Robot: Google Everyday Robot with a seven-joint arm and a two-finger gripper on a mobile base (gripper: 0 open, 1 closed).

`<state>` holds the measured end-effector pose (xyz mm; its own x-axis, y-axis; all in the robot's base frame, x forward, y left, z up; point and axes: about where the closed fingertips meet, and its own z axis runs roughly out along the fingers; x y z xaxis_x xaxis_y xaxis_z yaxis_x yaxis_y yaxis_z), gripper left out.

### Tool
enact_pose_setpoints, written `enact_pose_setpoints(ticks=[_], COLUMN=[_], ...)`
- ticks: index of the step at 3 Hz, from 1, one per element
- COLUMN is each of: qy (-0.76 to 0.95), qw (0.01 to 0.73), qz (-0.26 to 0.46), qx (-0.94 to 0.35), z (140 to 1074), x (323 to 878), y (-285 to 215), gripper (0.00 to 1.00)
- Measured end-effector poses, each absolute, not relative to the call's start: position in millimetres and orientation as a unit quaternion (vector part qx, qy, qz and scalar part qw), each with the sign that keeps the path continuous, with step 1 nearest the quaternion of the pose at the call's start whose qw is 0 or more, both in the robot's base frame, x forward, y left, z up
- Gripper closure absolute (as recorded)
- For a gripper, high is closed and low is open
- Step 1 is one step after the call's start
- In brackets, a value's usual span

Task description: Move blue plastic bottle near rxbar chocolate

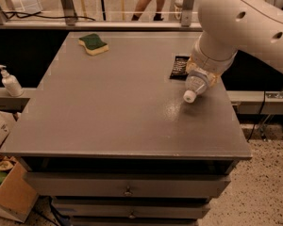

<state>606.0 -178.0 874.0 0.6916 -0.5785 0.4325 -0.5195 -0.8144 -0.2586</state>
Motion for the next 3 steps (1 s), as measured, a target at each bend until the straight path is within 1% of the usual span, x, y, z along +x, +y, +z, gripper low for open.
enact_pose_setpoints(ticks=[2, 3], qy=[0.272, 0.265], qw=[0.050, 0.047], qz=[-0.240, -0.231], qx=[-0.931, -0.935], z=[855, 846], x=[633, 636], y=[-187, -188], gripper=[1.00, 1.00])
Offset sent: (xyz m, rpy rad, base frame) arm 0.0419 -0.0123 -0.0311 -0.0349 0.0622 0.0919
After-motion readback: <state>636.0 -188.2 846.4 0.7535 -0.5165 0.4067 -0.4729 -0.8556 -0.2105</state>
